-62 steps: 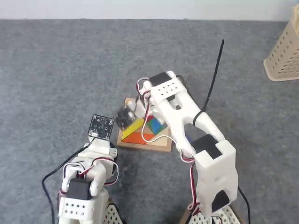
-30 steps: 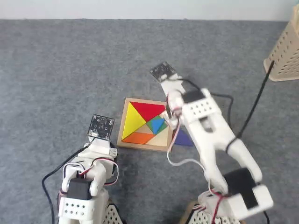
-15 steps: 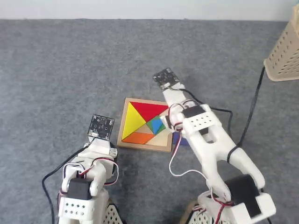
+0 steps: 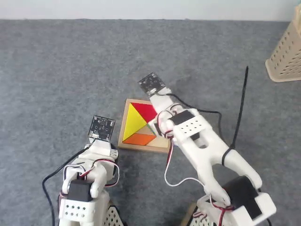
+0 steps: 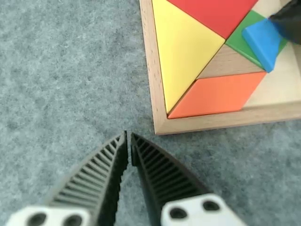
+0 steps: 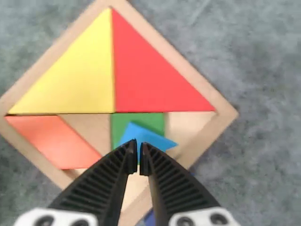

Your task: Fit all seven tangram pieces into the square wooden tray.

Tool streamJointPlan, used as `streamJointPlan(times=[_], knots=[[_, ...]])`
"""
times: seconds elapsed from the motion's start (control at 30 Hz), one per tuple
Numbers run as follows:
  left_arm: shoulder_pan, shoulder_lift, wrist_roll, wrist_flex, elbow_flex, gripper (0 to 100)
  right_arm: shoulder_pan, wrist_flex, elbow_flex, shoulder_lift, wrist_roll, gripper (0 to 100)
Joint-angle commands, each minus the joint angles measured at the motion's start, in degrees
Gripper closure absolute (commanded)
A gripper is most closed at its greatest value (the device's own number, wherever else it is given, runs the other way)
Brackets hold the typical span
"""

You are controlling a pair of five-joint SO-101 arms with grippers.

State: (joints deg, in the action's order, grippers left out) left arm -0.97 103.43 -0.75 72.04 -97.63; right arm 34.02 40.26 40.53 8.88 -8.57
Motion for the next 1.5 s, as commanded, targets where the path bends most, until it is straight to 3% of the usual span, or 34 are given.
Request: streamJointPlan(times=[0.0, 0.63, 1.0, 1.47], knots=[[0.0, 1.14, 0.53, 0.35, 1.1, 99, 1.36, 1.01, -0.53, 1.19, 0.18, 99.2], [0.0, 1.14, 0.53, 0.35, 1.1, 99, 0.84, 3.03, -3.6, -5.41, -0.09, 99.2], [0.0, 1.14, 0.53, 0.35, 1.1, 99, -5.41, 2.95, -6.15, -6.99, -0.35, 99.2], [0.0, 1.14, 0.53, 0.35, 1.1, 99, -7.08, 2.95, -8.0, -4.79, -2.81, 99.2]])
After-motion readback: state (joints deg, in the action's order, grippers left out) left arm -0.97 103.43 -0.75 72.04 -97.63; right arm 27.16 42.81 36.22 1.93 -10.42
